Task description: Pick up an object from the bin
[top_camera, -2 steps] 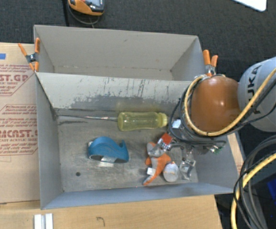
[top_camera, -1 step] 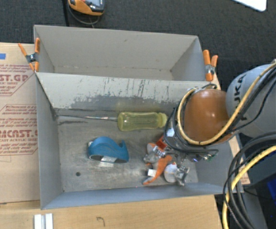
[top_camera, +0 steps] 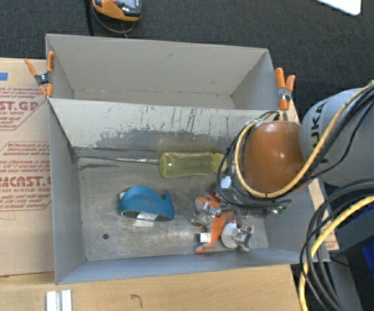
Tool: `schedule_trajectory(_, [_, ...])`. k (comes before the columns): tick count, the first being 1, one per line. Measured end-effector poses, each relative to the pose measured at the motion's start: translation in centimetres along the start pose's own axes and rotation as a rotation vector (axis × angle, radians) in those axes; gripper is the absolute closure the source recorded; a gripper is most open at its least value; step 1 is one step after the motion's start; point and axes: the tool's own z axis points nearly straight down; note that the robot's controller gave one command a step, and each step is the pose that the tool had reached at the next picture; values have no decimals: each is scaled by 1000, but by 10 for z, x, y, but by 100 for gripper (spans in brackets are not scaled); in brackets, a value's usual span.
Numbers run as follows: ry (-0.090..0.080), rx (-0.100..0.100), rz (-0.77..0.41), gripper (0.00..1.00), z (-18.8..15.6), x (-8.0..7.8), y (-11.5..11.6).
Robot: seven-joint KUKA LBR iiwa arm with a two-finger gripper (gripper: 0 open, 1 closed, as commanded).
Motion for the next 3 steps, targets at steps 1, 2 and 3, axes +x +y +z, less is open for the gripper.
schedule_trajectory(1, [0,-1,-16,100,0,0,1])
schedule_trajectory(2, [-2,-1,-28,100,-3,2,2])
schedule_trajectory(3, [-5,6,-28,100,-13,5,2])
